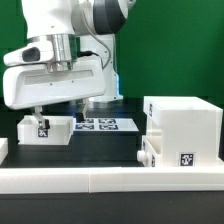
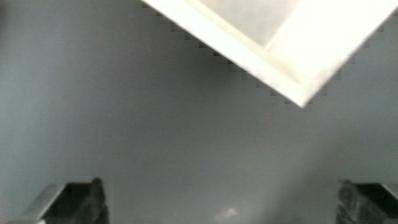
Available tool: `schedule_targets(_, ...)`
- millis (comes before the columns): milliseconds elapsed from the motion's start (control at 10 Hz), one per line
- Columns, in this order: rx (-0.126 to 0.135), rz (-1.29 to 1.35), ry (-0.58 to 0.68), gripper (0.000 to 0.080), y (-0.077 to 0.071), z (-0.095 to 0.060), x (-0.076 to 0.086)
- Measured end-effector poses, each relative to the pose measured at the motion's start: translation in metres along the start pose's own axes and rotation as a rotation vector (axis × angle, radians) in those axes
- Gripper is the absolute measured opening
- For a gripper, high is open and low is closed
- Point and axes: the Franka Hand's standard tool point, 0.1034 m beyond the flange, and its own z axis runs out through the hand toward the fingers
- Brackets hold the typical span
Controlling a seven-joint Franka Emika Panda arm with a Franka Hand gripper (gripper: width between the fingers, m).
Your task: Assemble drawer
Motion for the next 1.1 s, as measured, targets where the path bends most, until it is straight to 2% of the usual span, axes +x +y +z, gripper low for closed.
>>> schedule_targets(500,0.007,0.299,0.007,0.0649,-0.001,0.0,0.0)
schedule_targets(600,-0.001,0.373,0.009,0.0649,-0.003,-0.003,-0.004)
schedule_targets(800,-0.038,0.393,0.031,0.0649,-0.01,-0.008,-0.014)
schedule_targets(900,-0.074,0.405,0.058,0.0649,-0.016,-0.01,-0.022)
schedule_targets(1100,-0.095,0.406,0.067,0.0649,-0.023,-0.005,-0.036)
